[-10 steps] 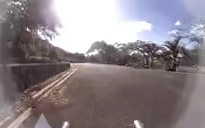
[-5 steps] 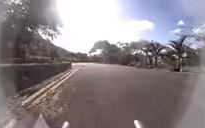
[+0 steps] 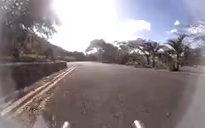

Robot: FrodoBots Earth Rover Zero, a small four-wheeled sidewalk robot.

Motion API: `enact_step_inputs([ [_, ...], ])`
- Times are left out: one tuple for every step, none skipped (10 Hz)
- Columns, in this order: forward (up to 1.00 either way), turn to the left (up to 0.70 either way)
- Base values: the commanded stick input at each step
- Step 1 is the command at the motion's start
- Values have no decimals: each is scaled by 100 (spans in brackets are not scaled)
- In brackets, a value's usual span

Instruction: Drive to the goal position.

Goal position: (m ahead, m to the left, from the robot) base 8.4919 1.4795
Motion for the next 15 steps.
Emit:
enact_step_inputs([
  [70,16],
  [70,25],
  [70,4],
  [70,2],
  [70,0],
  [70,0],
  [70,0],
  [70,0],
  [70,0],
  [70,0],
  [70,0],
  [70,0],
  [70,0],
  [70,0],
  [70,0],
])
